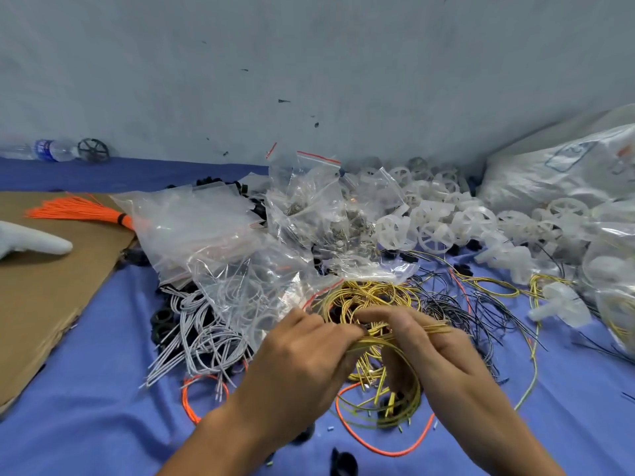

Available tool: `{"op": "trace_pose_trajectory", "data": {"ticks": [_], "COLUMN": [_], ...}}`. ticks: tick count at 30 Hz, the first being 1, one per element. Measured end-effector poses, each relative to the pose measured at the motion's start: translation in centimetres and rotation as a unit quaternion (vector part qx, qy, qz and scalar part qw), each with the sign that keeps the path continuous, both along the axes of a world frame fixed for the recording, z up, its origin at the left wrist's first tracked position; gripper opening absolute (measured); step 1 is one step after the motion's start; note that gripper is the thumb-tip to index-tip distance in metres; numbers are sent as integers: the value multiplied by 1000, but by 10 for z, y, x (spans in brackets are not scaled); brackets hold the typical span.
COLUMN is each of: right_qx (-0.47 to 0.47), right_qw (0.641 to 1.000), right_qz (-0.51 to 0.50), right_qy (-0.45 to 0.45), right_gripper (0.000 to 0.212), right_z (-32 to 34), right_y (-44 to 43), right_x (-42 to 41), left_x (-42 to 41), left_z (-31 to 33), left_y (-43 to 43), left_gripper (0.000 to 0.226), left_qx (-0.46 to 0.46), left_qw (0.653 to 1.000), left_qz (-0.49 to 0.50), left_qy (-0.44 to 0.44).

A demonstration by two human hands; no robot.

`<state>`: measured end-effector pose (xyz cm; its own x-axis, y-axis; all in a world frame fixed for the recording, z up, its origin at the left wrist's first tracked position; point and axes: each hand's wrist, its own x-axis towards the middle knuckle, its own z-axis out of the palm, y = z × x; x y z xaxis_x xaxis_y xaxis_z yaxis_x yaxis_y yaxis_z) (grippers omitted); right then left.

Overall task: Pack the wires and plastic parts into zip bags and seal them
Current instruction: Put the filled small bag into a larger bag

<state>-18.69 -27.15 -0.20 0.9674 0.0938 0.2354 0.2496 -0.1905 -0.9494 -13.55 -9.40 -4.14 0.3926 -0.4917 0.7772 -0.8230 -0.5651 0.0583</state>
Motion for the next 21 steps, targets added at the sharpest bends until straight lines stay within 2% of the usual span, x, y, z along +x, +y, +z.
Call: {"op": "trace_pose_trajectory", "data": {"ticks": [6, 8, 10, 13, 15, 18, 21], "right_qx": [143, 103, 15, -9, 16, 52, 103], "right_qw": [984, 988, 994, 996, 996, 994, 987], "right_qz": [-86, -76, -68, -46, -38, -34, -47], "right_qy": [61, 83, 84, 78, 76, 89, 110], "right_gripper": [48, 51, 52, 41, 28, 27, 18], "right_z": [7, 4, 0, -11, -17, -21, -18], "right_y": [-27, -30, -26, -14, -8, -4, -8], "right_x": [-8, -10, -15, -22, -23, -23, -22], "left_x": [-1, -1, -1, -2, -2, -3, -4], "left_z": [-2, -3, -3, -5, -5, -6, -7], "left_y": [0, 1, 1, 1, 1, -1, -2], "left_gripper": [31, 31, 32, 30, 30, 33, 47], "left_qx": [8, 1, 4, 21, 26, 33, 16], "left_qw": [1000, 1000, 999, 999, 999, 999, 998], "left_qz": [-6, -2, 7, 17, 21, 21, 21], "left_qy": [23, 27, 31, 33, 31, 36, 57]}}
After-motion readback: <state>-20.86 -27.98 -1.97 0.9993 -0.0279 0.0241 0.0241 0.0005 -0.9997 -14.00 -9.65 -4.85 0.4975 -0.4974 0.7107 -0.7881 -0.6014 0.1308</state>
